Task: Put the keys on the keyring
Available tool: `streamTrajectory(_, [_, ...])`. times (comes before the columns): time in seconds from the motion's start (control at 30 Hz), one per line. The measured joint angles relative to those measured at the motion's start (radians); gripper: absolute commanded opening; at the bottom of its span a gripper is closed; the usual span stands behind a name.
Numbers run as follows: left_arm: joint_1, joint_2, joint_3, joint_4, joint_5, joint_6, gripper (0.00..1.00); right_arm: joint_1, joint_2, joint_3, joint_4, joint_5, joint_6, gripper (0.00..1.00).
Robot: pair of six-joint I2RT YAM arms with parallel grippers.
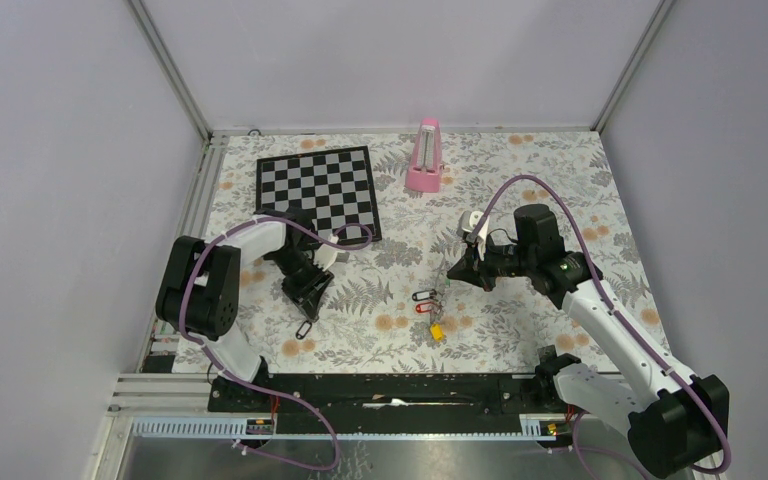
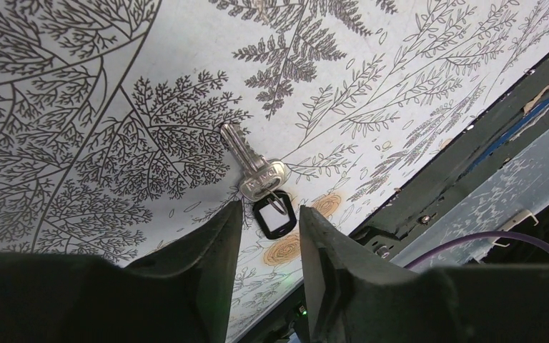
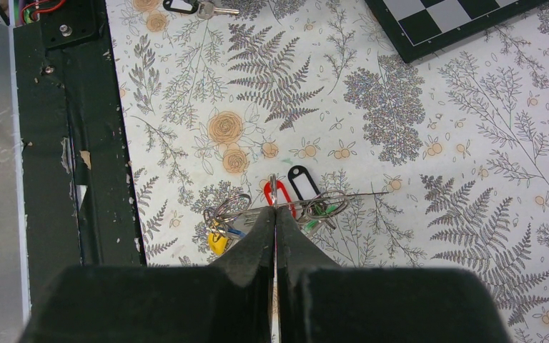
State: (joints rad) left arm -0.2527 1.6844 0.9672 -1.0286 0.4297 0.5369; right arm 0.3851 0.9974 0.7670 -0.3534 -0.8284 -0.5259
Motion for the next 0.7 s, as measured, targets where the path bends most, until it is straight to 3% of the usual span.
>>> streamTrajectory(0.4, [-0.016,-0.02,-0.01,0.019,-0.024,-0.018,0.43,0.0,0.0,0.0,0.0,0.0,-0.002,0.0])
streamTrajectory(0.7, [-0.119,-0.107,-0.054,0.07,-0.103,-0.067,0.44,0.0,0.001,0.0,0.0,0.001,-0.009,0.0])
